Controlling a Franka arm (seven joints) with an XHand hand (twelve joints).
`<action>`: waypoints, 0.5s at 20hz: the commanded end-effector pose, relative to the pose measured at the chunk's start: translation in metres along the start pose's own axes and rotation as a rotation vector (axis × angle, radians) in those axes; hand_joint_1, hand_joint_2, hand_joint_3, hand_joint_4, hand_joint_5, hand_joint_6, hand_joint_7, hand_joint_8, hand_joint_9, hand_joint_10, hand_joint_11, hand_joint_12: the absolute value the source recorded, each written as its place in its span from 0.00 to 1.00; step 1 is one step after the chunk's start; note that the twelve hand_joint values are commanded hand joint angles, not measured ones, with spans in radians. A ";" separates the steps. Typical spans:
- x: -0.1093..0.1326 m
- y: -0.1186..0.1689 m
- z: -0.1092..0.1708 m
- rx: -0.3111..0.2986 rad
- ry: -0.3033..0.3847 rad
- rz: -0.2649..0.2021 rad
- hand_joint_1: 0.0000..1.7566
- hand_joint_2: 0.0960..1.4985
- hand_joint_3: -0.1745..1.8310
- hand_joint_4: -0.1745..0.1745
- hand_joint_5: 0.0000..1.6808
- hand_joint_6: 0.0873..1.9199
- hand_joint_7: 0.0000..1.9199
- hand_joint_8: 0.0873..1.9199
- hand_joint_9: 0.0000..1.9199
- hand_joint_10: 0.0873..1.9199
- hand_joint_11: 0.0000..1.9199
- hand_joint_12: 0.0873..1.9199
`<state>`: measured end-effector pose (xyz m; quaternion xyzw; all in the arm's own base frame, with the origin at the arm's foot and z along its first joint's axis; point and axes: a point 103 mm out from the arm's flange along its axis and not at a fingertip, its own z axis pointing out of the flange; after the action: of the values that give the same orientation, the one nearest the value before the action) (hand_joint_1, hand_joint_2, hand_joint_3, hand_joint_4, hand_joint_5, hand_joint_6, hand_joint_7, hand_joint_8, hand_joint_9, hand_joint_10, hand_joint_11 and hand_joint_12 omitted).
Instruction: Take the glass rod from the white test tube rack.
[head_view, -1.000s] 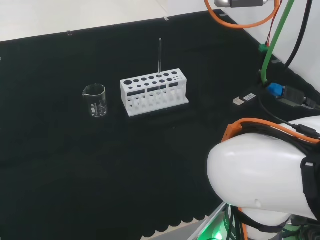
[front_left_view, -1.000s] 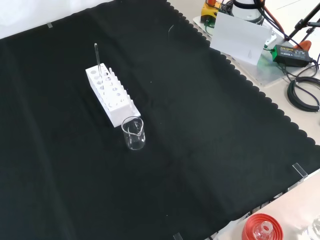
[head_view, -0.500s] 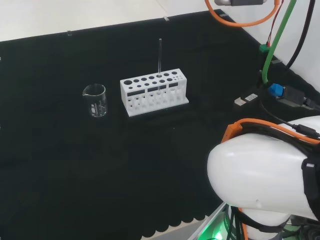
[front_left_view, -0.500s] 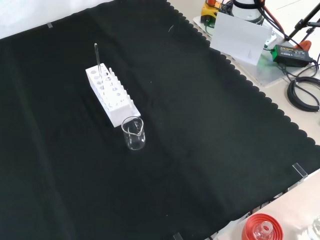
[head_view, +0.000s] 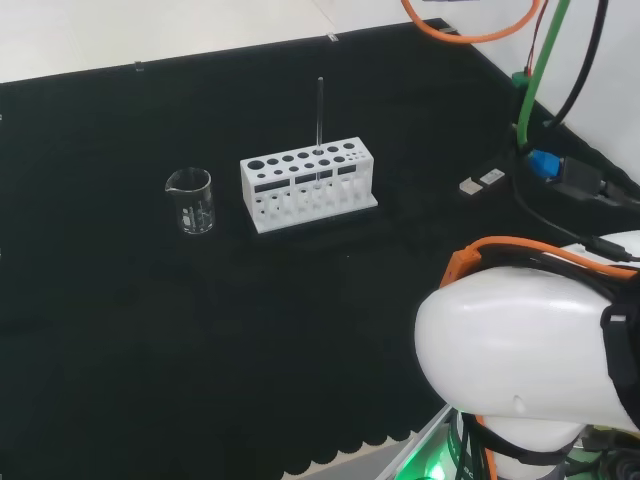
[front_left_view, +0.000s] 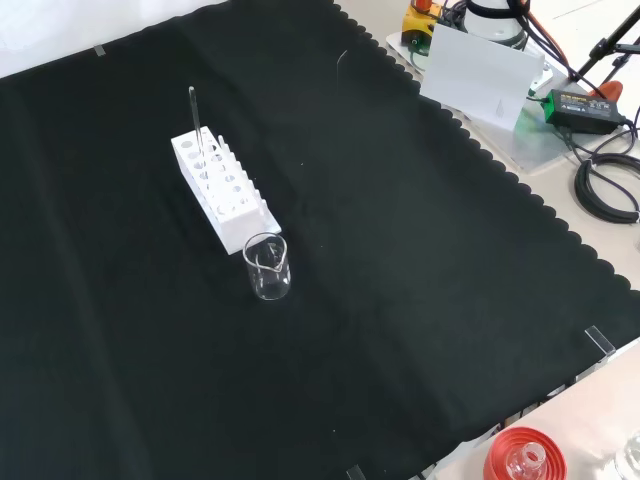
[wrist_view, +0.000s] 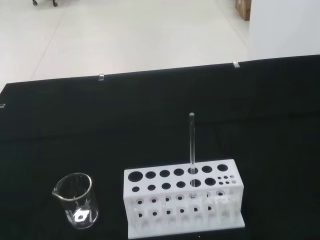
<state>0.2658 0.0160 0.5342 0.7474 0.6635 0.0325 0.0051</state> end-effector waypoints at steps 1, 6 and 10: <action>0.004 0.015 0.000 0.003 0.001 -0.012 0.30 0.56 0.25 0.48 0.12 0.00 0.02 0.35 0.06 0.46 0.00 0.77; 0.010 0.047 0.011 0.022 -0.003 -0.026 0.30 0.56 0.26 0.47 0.12 0.00 0.03 0.36 0.07 0.46 0.00 0.78; 0.015 0.066 0.019 0.030 -0.004 -0.036 0.31 0.56 0.26 0.47 0.12 0.00 0.03 0.36 0.08 0.46 0.01 0.79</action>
<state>0.3020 0.0194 0.5260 0.7418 0.6703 0.0215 -0.0038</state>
